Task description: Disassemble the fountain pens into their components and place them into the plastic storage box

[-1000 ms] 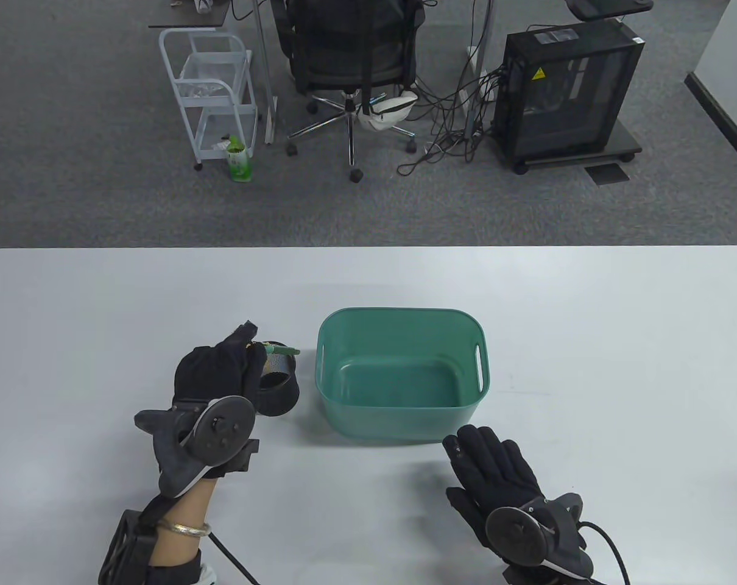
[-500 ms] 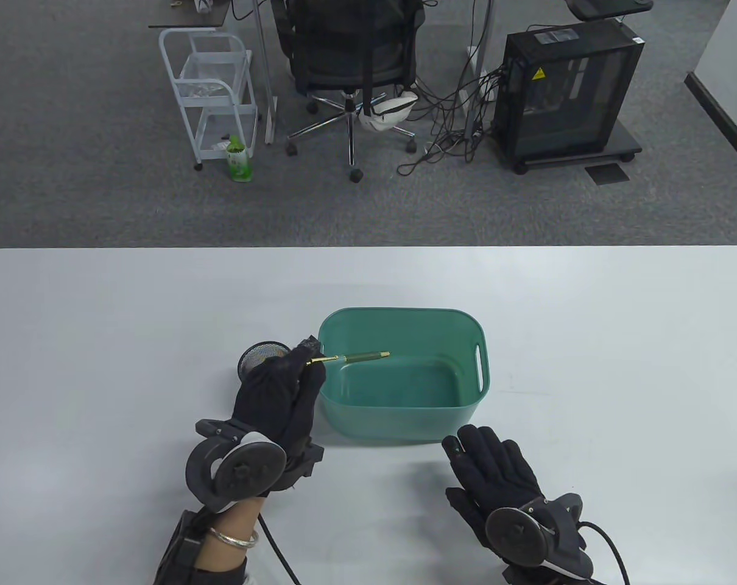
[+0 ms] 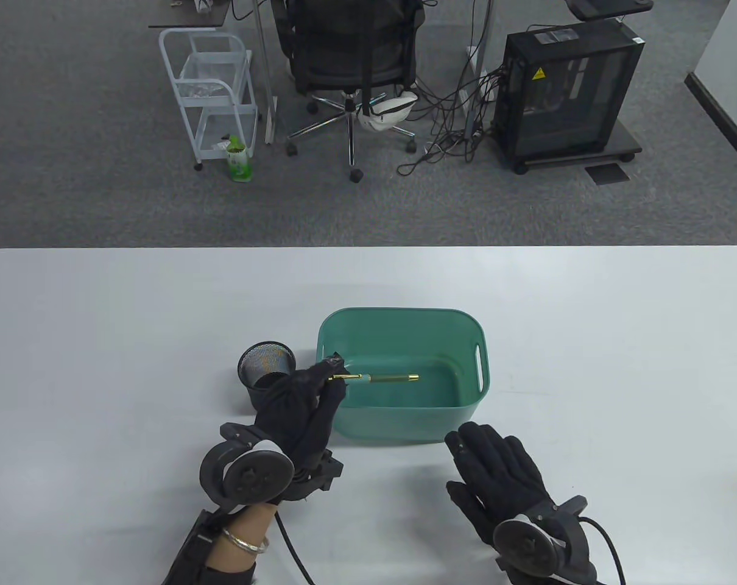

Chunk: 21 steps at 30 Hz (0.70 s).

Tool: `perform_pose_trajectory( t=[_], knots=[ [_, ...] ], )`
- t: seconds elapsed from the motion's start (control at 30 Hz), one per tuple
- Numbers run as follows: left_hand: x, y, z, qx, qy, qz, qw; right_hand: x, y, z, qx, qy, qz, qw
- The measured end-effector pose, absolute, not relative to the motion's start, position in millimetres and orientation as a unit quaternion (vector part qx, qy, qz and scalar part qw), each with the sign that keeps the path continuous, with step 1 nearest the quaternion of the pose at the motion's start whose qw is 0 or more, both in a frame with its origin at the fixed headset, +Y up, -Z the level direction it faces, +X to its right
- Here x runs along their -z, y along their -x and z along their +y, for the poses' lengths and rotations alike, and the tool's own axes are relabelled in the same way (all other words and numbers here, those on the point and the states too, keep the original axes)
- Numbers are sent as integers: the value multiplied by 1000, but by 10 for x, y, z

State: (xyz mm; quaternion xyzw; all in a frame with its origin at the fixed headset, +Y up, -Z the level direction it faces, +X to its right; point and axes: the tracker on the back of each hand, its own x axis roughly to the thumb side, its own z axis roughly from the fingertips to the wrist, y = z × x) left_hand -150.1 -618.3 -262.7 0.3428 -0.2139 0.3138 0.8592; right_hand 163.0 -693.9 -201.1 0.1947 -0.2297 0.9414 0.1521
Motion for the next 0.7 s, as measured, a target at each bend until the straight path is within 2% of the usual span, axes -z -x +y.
perform_pose_trajectory(
  t=[0.2,0.4,0.53,0.7],
  knots=[
    [2587,1479,-6159,-323,-341,-231,852,2082,-1594,-6603,-927,-184,-269,185],
    [2515,1447,-6108,-353,-339,-253,835,2282,-1374,-6260,-912,-193,-302,200],
    [2484,1420,-6093,-376,-330,-267,824,2366,-1250,-6176,-910,-196,-302,204],
    [2468,1405,-6106,-403,-321,-288,807,2405,-1257,-6204,-911,-196,-304,199]
  ],
)
